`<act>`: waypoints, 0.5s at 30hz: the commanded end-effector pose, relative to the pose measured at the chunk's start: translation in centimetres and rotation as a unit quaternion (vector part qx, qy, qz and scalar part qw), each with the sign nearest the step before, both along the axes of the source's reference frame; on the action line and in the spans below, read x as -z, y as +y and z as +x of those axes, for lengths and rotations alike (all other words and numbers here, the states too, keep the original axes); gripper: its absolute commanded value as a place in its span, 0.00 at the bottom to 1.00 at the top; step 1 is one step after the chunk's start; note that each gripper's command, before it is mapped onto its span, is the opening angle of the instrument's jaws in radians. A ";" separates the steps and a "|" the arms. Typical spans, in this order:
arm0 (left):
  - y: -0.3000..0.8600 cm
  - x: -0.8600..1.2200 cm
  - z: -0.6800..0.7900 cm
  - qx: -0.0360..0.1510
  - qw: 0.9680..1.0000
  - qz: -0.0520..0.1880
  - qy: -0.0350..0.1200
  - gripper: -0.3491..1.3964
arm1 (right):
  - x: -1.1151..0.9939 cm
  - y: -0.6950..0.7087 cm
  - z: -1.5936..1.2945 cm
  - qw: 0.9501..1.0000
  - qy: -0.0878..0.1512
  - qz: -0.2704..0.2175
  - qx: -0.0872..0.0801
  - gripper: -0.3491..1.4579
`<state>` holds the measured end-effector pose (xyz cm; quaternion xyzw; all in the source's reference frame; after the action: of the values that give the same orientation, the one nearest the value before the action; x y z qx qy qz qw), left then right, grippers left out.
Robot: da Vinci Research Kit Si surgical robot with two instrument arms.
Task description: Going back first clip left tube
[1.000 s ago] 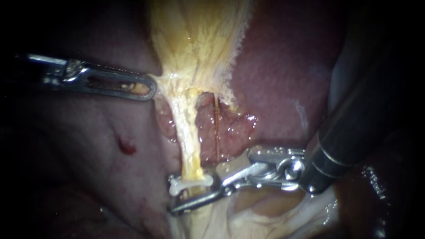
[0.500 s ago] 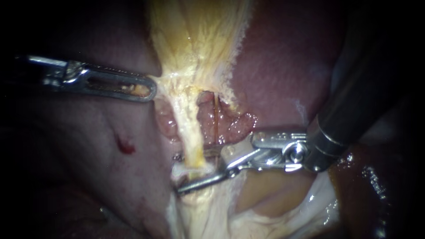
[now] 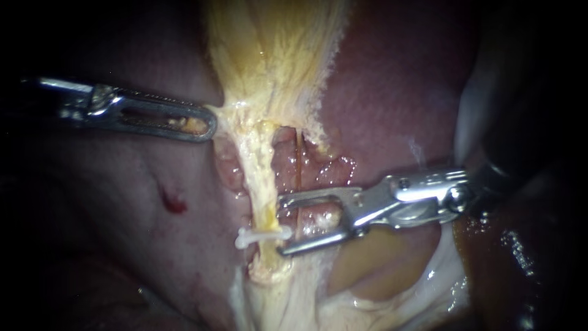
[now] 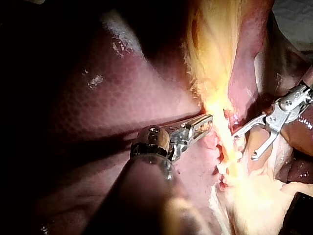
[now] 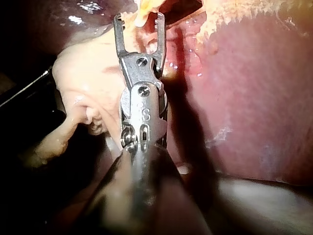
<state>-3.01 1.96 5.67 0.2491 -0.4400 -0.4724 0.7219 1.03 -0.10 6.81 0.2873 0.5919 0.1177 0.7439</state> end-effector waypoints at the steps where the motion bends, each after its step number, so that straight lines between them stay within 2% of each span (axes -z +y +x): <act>1: 0.00 0.00 0.00 0.000 1.000 0.000 0.000 0.00 | 0.04 0.03 -0.07 1.000 -0.001 -0.002 -0.003 0.47; 8: 0.00 0.00 0.00 0.000 1.000 0.000 0.000 0.00 | 0.30 0.27 -0.47 1.000 -0.005 -0.023 -0.020 0.47; 10: 0.00 0.00 0.00 0.000 1.000 0.000 0.000 0.00 | 0.35 0.33 -0.55 1.000 -0.002 -0.024 -0.017 0.47; 12: -0.01 0.00 0.00 0.000 1.000 0.000 0.000 0.00 | 0.38 0.35 -0.60 1.000 0.006 -0.021 -0.005 0.47; 15: -0.01 -0.01 -0.01 0.000 1.000 0.000 0.000 0.00 | 0.40 0.36 -0.65 1.000 0.008 -0.023 -0.003 0.47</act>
<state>-3.02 1.95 5.68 0.2486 -0.4400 -0.4724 0.7221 0.38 0.26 6.40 0.2689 0.6012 0.1039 0.7453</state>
